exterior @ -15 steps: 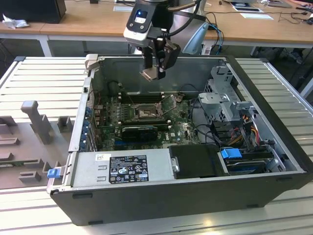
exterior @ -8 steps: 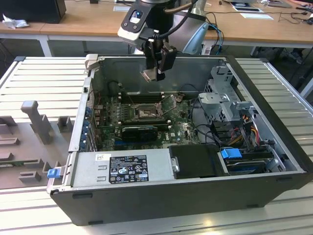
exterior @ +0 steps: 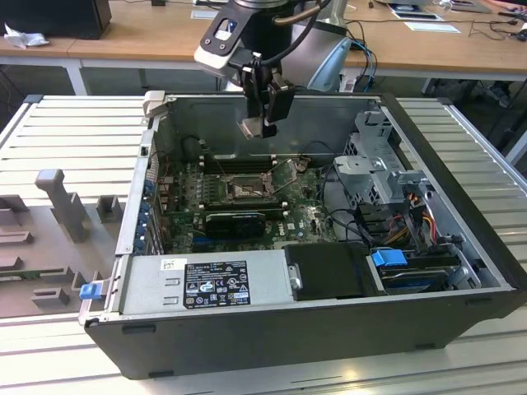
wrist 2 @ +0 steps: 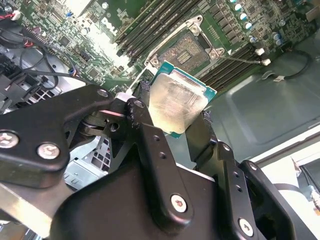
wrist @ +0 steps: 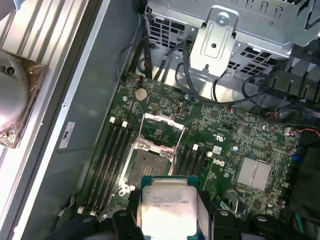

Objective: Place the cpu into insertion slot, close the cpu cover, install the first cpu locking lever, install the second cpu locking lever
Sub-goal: 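Place the cpu into insertion slot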

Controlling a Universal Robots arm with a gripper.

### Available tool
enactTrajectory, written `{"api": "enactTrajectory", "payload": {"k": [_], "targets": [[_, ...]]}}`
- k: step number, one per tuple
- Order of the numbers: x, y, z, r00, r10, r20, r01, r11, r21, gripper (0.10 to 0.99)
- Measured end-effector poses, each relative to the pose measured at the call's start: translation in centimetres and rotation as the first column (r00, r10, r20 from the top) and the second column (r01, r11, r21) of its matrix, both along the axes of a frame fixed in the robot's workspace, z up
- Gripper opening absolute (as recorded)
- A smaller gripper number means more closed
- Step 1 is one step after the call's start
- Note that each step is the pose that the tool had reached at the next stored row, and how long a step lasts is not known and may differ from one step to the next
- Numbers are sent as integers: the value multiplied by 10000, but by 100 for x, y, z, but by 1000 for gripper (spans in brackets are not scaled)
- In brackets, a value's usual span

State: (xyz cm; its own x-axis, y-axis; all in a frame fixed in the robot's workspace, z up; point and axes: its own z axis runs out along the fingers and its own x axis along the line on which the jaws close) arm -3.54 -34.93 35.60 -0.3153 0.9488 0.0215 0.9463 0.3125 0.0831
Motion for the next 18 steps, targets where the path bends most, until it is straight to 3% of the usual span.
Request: {"api": "enactTrajectory", "payload": {"k": [18], "targets": [[0, 0, -39, 9998, -174, -9, 174, 9998, -2, 533]]}}
